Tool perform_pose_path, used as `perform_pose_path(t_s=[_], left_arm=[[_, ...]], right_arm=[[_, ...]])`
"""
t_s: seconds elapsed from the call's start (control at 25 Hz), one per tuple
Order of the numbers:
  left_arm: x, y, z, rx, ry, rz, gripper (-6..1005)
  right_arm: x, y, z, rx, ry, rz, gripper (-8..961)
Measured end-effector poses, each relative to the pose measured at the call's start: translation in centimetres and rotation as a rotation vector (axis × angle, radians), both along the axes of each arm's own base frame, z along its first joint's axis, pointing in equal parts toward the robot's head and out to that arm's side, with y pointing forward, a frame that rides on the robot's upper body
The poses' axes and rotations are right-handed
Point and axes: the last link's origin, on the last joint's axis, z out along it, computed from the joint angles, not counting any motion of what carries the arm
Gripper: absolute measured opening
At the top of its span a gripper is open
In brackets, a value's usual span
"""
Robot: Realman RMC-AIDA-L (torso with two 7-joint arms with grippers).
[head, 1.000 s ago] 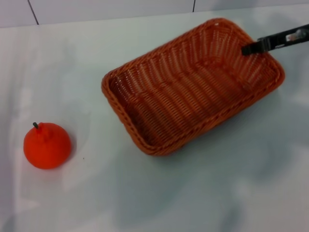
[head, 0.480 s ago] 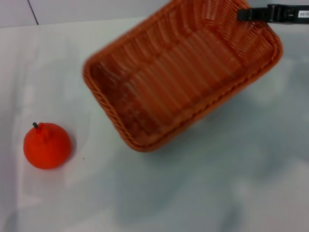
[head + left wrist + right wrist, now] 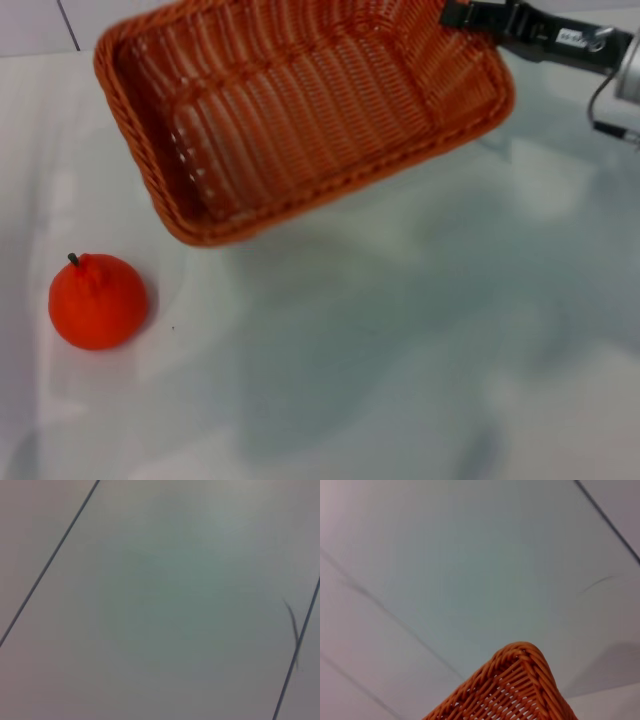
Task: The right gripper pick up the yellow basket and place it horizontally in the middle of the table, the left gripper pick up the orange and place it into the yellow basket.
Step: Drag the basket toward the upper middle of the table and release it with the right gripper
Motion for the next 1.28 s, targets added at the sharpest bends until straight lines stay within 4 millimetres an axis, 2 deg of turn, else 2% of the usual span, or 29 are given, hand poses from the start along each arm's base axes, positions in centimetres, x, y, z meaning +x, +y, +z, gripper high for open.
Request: perform_pose_path(t_s=[0.36, 0.72, 1.28], left_arm=[[0.0, 0.2, 0.3, 0.004, 0.008, -0.002, 647], [0.1, 0.6, 0.3, -0.001, 0.012, -0.004, 649], [-0.1, 0.5, 0.0, -0.018, 0.007, 0.009, 651]], right_arm=[[1.6, -0.4, -3.7, 0.033, 0.161, -0.147, 199], [2.7, -1.3, -5.8, 0.004, 0.170, -0.221, 199], [3.4, -1.8, -7.2, -0.011, 0.157, -0.277, 199]])
